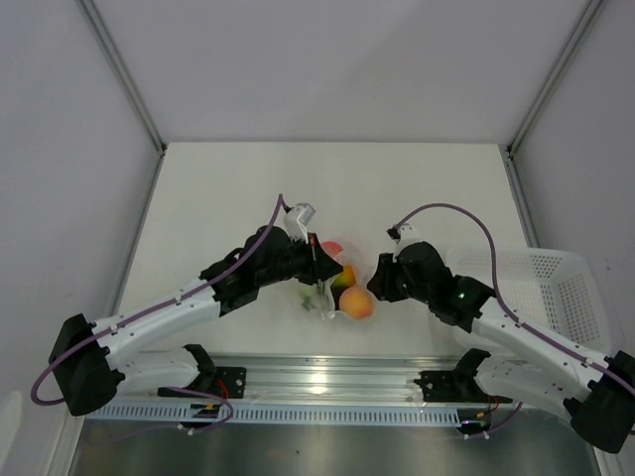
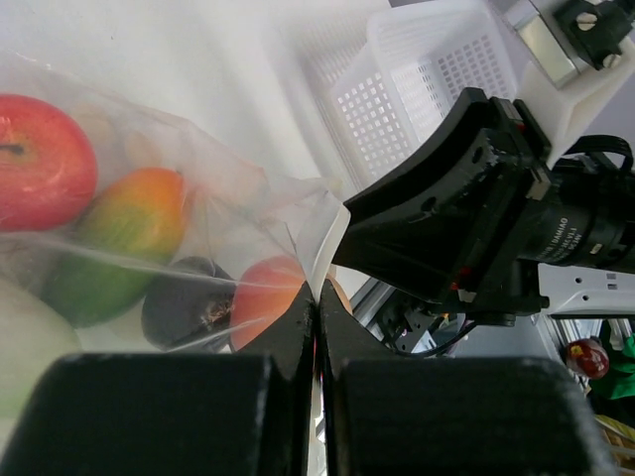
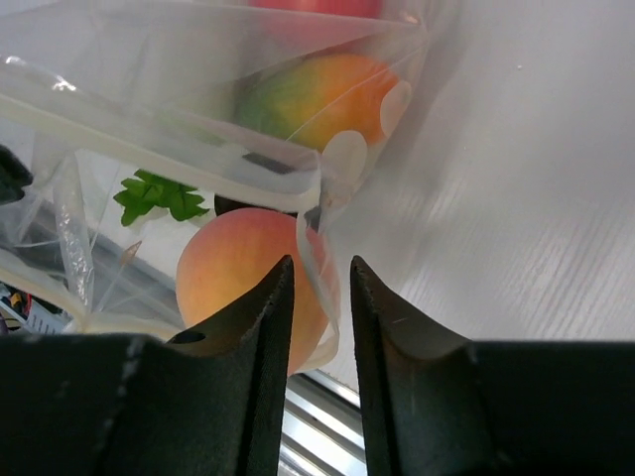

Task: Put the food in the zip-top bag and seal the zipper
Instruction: Zip the zipper food storage bag at the center of the board.

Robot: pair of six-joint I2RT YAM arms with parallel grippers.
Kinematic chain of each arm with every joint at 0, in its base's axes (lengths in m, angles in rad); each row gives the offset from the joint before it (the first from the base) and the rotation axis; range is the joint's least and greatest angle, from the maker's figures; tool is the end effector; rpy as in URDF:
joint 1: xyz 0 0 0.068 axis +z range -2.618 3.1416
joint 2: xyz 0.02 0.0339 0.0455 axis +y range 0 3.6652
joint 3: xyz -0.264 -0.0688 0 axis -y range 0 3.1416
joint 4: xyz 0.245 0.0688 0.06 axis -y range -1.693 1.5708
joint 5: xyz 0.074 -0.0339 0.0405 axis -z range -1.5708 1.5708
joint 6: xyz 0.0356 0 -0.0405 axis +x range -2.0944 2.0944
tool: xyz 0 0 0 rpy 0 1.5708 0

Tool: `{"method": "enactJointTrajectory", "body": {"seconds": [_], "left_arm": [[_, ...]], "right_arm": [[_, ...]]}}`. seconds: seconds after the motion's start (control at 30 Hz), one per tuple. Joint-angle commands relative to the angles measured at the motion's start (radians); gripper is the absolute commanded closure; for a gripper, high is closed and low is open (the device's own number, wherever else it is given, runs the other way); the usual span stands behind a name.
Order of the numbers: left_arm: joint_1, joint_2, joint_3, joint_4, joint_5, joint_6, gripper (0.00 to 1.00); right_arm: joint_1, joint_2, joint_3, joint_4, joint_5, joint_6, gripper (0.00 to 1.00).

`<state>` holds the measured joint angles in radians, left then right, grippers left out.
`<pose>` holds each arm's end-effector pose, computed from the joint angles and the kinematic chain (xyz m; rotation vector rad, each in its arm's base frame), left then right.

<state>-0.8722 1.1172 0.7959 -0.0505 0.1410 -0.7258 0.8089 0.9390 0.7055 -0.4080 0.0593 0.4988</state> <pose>0.1618 -0.2004 0.2907 0.2586 2.1192 -1.1494 0.1424 0.1462 0.2627 -0.3201 2.2686 0.6445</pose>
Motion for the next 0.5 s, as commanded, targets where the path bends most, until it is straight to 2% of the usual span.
{"method": "enactJointTrajectory", "body": {"seconds": [0.0, 0.07, 0.2, 0.27, 0.3, 0.47], "left_arm": [[-0.008, -0.048, 0.048, 0.006, -0.007, -0.011, 0.99], [-0.008, -0.051, 0.048, -0.003, -0.012, -0.004, 0.99], [-0.008, -0.065, 0.032, -0.011, -0.018, 0.002, 1.0], [-0.008, -0.072, 0.022, -0.017, -0.018, 0.005, 0.99], [-0.008, -0.073, 0.022, -0.018, -0.018, 0.006, 0.99], [-0.017, -0.105, 0.003, -0.046, -0.024, 0.025, 0.99]], "right_arm": [[-0.008, 0.017, -0.021, 0.097, -0.026, -0.003, 0.69], [-0.005, 0.027, -0.043, 0.115, -0.032, -0.002, 0.72], [-0.008, 0.023, -0.047, 0.104, -0.033, -0.003, 0.89], [-0.007, 0.005, -0.037, 0.087, -0.027, -0.012, 0.93], [-0.007, -0.002, -0.031, 0.077, -0.01, -0.022, 0.99], [-0.008, -0.003, 0.058, -0.02, 0.008, -0.048, 1.0]]}}
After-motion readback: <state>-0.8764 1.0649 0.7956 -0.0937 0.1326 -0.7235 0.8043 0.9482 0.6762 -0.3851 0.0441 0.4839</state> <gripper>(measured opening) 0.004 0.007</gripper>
